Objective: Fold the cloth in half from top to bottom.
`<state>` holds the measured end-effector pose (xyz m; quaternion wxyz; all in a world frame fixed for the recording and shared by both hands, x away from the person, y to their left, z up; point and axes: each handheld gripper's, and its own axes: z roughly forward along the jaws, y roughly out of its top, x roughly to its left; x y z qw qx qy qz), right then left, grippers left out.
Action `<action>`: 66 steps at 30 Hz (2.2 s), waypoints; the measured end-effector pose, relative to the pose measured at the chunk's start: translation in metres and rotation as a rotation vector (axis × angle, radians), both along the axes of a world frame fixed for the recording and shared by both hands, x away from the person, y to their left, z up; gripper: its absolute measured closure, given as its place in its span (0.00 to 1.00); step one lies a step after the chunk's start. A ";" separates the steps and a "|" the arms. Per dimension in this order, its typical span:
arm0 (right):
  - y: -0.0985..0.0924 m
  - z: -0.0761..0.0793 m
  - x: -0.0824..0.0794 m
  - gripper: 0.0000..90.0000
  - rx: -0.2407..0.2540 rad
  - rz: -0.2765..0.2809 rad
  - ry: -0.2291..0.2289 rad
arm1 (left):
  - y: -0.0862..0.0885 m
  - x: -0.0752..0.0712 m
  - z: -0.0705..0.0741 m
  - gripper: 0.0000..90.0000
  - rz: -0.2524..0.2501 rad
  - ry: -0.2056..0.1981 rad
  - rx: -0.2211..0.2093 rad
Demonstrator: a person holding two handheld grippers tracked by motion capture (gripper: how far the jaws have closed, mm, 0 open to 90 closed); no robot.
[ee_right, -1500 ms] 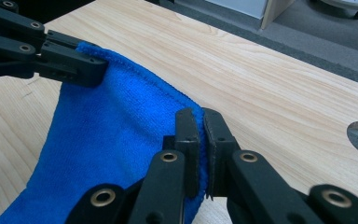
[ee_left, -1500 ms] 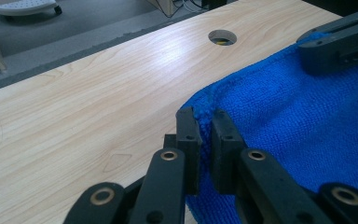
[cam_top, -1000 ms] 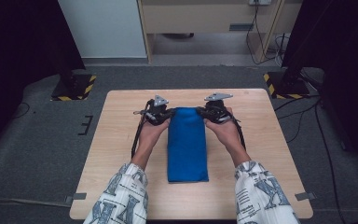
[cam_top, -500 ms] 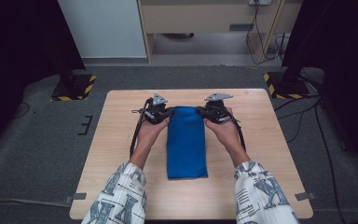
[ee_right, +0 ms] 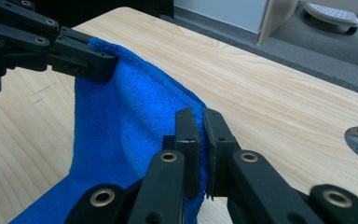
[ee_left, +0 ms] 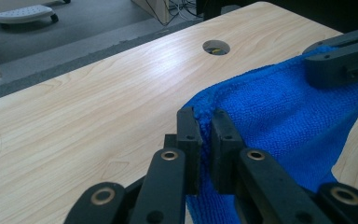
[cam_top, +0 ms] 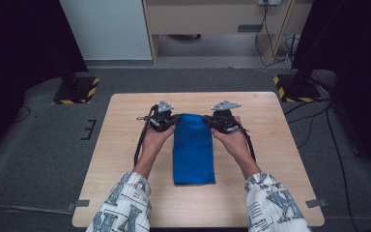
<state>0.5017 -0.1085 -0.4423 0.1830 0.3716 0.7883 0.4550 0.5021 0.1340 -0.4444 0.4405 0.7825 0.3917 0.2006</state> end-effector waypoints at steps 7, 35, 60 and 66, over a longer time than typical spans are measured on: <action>-0.002 -0.003 -0.009 0.96 -0.001 0.013 0.002 | -0.001 -0.010 0.002 0.93 -0.021 -0.007 0.013; -0.012 -0.019 -0.042 0.96 0.011 0.087 0.017 | 0.005 -0.051 -0.011 0.92 -0.073 0.021 -0.017; -0.013 -0.022 -0.057 0.96 0.020 0.129 0.016 | 0.013 -0.071 -0.024 0.83 -0.077 0.040 -0.084; -0.012 -0.018 -0.060 0.96 -0.002 0.143 0.005 | 0.016 -0.078 -0.029 0.82 -0.078 0.048 -0.089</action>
